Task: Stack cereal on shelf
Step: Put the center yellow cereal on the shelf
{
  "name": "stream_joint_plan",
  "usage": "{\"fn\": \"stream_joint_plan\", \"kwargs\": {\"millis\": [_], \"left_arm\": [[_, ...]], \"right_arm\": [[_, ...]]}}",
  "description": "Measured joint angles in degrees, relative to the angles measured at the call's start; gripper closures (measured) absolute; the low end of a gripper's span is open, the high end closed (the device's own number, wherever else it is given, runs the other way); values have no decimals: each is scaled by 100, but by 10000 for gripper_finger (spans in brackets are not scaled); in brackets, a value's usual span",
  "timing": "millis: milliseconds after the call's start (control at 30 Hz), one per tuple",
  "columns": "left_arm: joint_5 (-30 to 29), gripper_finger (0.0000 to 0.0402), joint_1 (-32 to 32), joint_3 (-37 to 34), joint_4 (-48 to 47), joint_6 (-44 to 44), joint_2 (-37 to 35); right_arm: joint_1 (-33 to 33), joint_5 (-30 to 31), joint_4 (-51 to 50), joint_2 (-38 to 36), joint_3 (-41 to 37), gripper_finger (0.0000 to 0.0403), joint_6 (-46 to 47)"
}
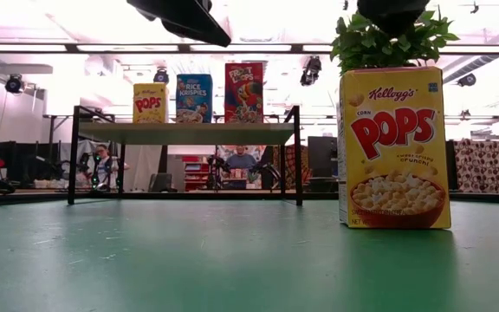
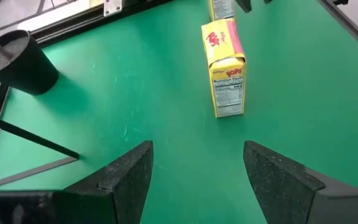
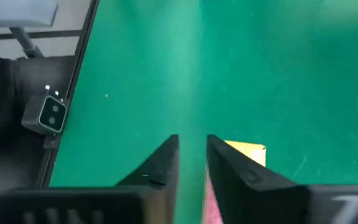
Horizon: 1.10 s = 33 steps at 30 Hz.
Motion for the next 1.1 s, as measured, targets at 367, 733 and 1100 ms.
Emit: {"fn": "stream_joint_plan", "kwargs": {"millis": [367,733,1100], "left_arm": [[7,168,0,0,171,-22,2],[9,168,7,0,174,4,11],[13,168,7,0,311,4,13]], "right_arm": [[11,450,-1125,33,-42,138,151],[48,383,-1103,38,-298,101,810],[61,196,-775,38,-611,112,1036]]}}
